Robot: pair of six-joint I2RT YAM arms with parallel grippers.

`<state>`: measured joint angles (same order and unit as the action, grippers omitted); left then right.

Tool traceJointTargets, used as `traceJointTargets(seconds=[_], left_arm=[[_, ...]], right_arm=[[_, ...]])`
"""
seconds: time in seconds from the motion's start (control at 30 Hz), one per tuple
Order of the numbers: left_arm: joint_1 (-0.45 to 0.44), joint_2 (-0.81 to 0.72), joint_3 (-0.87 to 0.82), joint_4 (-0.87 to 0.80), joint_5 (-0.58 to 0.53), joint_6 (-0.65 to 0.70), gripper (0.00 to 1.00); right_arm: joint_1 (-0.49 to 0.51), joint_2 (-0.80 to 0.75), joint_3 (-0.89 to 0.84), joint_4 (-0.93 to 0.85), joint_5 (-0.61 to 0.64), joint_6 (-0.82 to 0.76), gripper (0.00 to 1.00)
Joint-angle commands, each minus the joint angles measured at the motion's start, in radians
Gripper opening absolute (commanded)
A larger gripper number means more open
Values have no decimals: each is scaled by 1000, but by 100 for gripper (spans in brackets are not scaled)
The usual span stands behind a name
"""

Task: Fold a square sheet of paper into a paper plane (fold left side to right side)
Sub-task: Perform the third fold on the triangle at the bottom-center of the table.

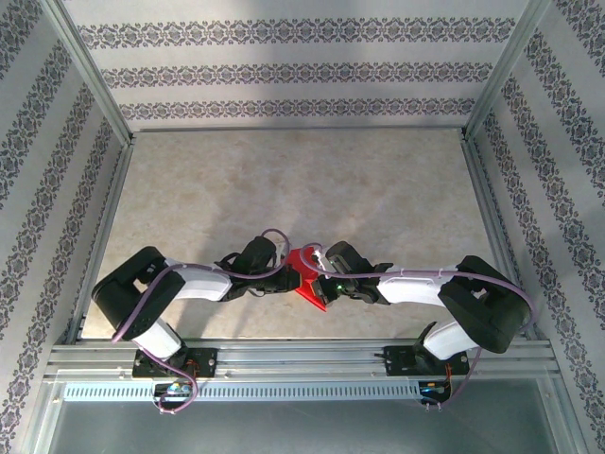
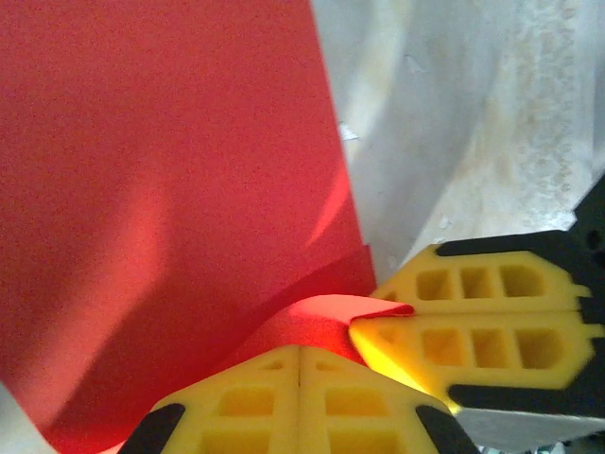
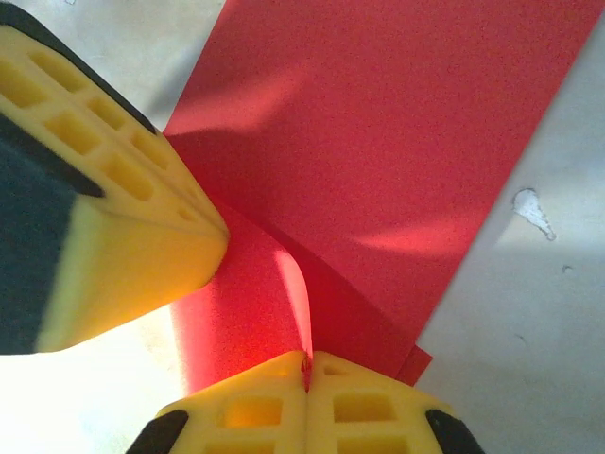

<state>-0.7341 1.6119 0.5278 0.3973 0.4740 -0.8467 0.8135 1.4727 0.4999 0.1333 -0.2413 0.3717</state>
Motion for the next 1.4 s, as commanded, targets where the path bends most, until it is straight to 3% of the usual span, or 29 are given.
traceJointTargets(seconds=[0.0,0.5,0.87,1.1,1.17,1.37], left_arm=[[-16,25,12,59,6,-18,6],[-18,57,-23,46,-16,-39,6],[-18,26,-43,-24,-31,-40,6],[-18,23,-45,-26,-32,-40,6],[-18,23,-43,-28,-32,-40,5],[-19,23,-43,-25,-32,-39,6]], right_arm=[[-2,31,-8,-47,-3,7,4],[-9,13,-4,-49,-4,11,10],[-55,-111,38,-109,-32,42,26],[-122,-244,47,-256,-89,77,34],[-140,-283,40,-287,-140,102,30],[-146,-316,-7,-255,-354,257,2]])
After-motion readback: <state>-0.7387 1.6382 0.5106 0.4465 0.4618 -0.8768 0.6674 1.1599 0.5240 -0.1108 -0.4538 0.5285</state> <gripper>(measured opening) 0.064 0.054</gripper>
